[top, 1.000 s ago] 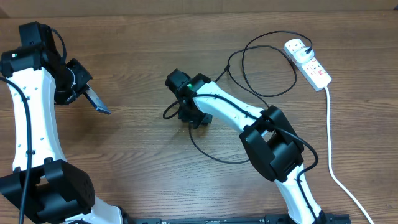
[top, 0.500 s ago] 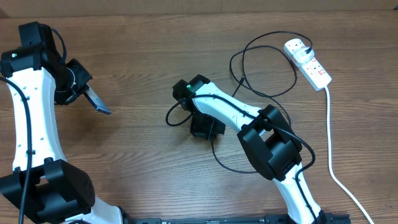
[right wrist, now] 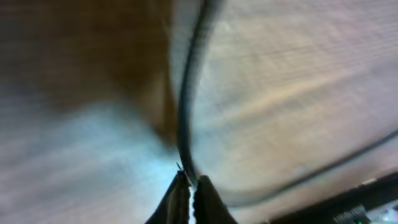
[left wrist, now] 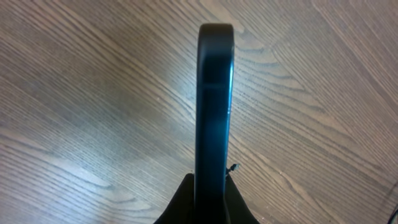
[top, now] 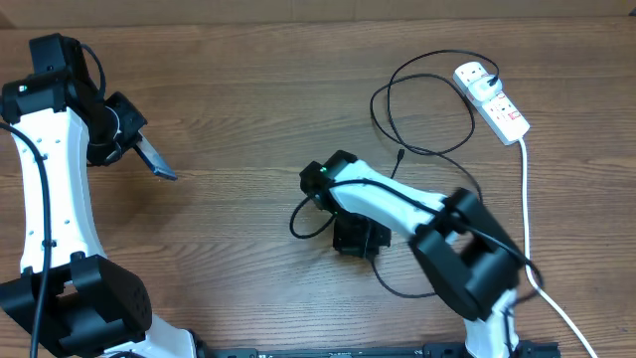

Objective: Plug charger to phone and switch on socket

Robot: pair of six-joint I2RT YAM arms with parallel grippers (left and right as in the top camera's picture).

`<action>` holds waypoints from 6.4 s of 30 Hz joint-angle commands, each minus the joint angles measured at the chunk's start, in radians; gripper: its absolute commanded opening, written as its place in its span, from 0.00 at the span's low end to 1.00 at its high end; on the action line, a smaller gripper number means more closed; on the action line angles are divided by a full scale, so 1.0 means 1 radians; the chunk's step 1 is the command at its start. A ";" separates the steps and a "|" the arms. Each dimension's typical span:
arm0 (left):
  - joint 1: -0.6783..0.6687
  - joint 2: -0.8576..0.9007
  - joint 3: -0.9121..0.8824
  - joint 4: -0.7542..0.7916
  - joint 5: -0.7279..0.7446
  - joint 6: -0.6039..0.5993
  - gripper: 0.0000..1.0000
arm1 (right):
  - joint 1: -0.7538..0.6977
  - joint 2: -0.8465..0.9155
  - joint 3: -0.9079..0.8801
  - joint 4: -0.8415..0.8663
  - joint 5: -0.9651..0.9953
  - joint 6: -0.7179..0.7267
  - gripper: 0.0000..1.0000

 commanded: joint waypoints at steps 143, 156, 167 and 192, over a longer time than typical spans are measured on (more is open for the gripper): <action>-0.119 -0.009 0.014 0.586 1.427 -0.034 0.04 | -0.060 -0.540 0.099 0.797 -0.541 -0.245 0.04; -0.183 -0.009 0.014 0.585 1.386 -0.003 0.04 | -0.060 -0.540 0.099 0.807 -0.513 -0.234 0.04; -0.202 -0.009 0.014 0.582 1.331 -0.003 0.04 | -0.049 -0.540 0.099 0.806 -0.486 -0.232 0.04; -0.203 -0.009 0.014 0.582 1.339 -0.003 0.04 | -0.049 -0.540 0.111 0.804 -0.435 -0.246 0.04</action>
